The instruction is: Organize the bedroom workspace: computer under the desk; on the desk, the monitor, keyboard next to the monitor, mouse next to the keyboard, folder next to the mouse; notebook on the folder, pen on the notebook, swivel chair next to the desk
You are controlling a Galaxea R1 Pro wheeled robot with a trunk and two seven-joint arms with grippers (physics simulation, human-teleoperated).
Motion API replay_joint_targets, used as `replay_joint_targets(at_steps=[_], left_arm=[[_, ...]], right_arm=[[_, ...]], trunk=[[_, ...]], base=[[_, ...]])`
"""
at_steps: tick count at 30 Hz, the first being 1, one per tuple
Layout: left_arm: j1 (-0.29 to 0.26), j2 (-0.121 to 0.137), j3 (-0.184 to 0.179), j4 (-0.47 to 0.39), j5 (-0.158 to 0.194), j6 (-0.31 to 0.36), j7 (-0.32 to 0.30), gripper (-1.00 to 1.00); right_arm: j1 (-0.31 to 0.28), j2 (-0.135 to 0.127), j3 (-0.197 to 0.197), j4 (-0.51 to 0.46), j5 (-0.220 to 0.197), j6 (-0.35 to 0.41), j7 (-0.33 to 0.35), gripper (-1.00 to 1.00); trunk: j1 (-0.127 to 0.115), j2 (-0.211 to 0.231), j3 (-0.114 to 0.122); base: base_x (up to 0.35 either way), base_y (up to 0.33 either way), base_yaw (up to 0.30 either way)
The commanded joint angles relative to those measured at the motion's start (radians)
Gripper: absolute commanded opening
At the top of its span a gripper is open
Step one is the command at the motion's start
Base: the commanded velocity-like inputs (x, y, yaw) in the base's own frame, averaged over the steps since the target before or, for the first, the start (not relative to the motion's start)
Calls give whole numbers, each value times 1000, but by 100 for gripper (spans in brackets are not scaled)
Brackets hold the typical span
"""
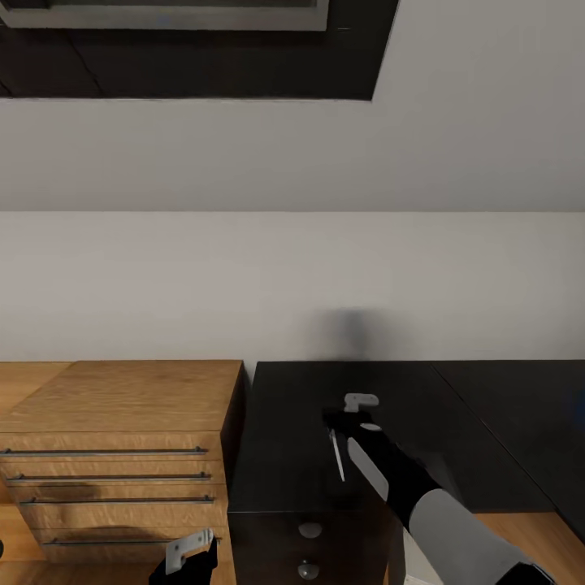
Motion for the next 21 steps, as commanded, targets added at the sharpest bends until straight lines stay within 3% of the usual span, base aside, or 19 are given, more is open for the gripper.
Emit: replay_joint_targets(at_steps=[1, 4, 8, 11, 14, 21], left_arm=[[-1, 2, -6, -1, 11, -8, 7, 100], [-1, 2, -6, -1, 11, -8, 7, 100], [-1, 1, -6, 0, 11, -8, 7, 100], [-1, 2, -6, 1, 10, -8, 7, 100], [-1, 2, -6, 1, 9, -8, 7, 100], [-1, 2, -6, 2, 10, -8, 7, 100]], right_arm=[[6, -10, 5, -69, -9, 36, -11, 100], [46, -26, 5, -214, -13, 107, -37, 100], [137, -37, 4, -421, -27, 199, -140, 100], [181, -39, 8, -573, -99, 290, -257, 100], [188, -39, 9, -604, -135, 314, -281, 100], [190, -32, 11, -639, -150, 323, -290, 100]], trunk=[[0, -1, -1], [0, -1, -1], [0, -1, -1], [0, -1, -1], [0, -1, -1], [0, -1, -1]], base=[[0, 0, 0], [0, 0, 0], [0, 0, 0], [0, 0, 0], [0, 0, 0], [0, 0, 0]])
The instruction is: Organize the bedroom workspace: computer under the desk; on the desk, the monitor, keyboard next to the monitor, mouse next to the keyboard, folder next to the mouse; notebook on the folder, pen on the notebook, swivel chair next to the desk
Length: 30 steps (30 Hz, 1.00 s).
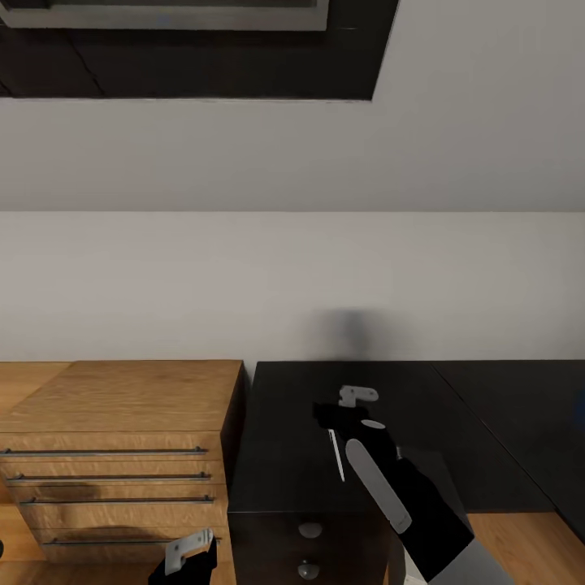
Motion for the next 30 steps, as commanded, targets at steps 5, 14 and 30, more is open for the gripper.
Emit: replay_joint_targets(at_steps=[5, 14, 30], left_arm=[[-1, 2, -7, 3, 10, -8, 7, 100], [-1, 2, -7, 4, 11, -8, 7, 100], [-1, 2, -7, 4, 12, -8, 7, 100]], right_arm=[[-1, -1, -1, -2, -8, 0, -10, 100], [-1, 1, 0, 1, -6, -5, -10, 100], [-1, 5, 5, 4, -3, -6, -43, 100]], trunk=[[0, -1, -1], [0, -1, -1], [0, -1, -2]], base=[[-136, 0, 0], [-314, 0, 110], [-334, -13, 269]])
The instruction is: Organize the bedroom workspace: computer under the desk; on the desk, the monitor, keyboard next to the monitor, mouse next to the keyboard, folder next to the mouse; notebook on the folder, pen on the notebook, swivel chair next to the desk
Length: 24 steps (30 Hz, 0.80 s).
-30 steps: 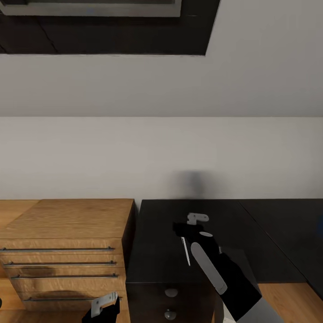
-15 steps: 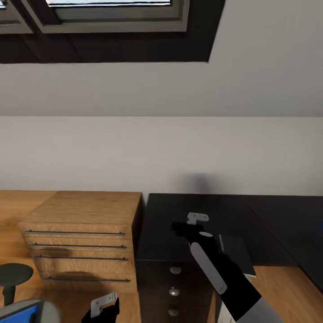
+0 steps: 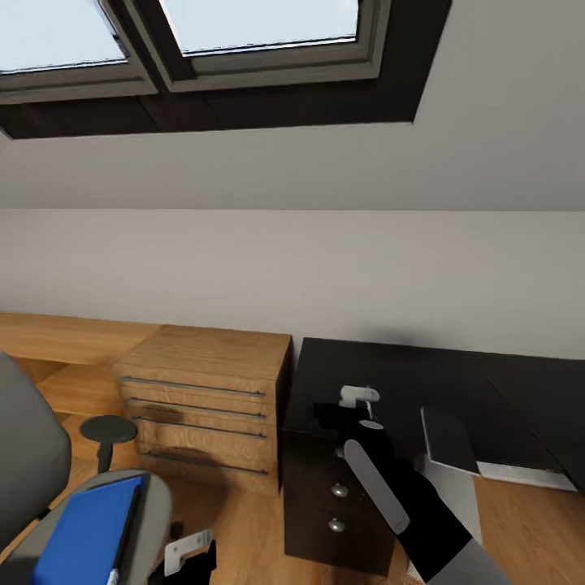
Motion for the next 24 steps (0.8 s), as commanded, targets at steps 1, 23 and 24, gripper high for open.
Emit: replay_joint_targets(at_steps=[1, 23, 24], left_arm=[[-2, 1, -7, 0, 11, -8, 7, 100], [-2, 1, -7, 0, 11, -8, 8, 100], [-2, 1, -7, 0, 11, -8, 8, 100]], right_arm=[[-1, 2, 2, -1, -9, 2, -15, 100], [-1, 34, 3, 14, -8, 0, -75, 100], [-1, 34, 3, 20, -8, 0, -75, 100]], trunk=[[-1, -1, -1], [-1, -1, -10], [-1, -1, -10]], base=[[-319, -99, 277], [-172, -93, 277], [-1, -1, 276]])
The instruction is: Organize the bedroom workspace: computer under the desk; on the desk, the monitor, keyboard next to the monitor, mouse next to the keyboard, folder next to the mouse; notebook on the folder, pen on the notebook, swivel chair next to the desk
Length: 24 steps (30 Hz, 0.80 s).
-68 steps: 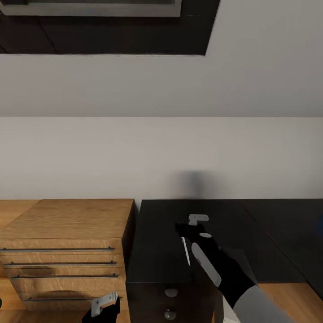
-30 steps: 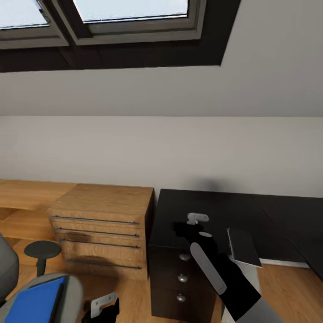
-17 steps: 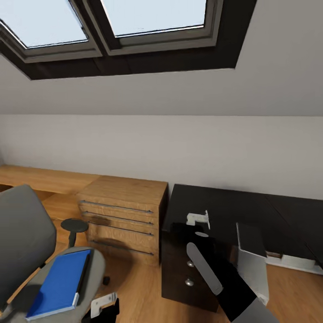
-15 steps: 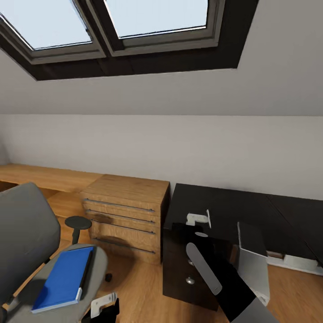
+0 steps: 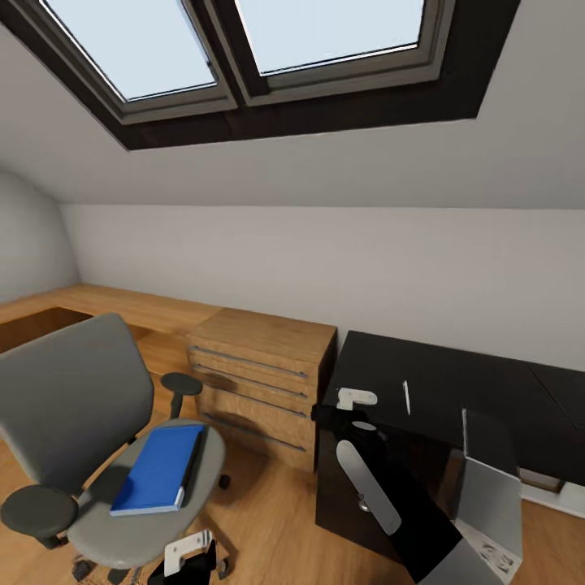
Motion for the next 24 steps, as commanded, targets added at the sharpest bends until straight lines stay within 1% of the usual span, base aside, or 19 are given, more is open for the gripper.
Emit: replay_joint_targets(at_steps=[1, 24], left_arm=[[-2, 1, -7, 0, 11, -8, 7, 100], [-2, 1, -7, 0, 11, -8, 7, 100]], right_arm=[[-1, 0, 1, 0, -8, 2, -8, 100], [-1, 0, 3, 15, -7, 1, -8, 100]], trunk=[[0, -1, -2], [0, -1, -10]], base=[[-1, -1, 277], [0, 0, 277]])
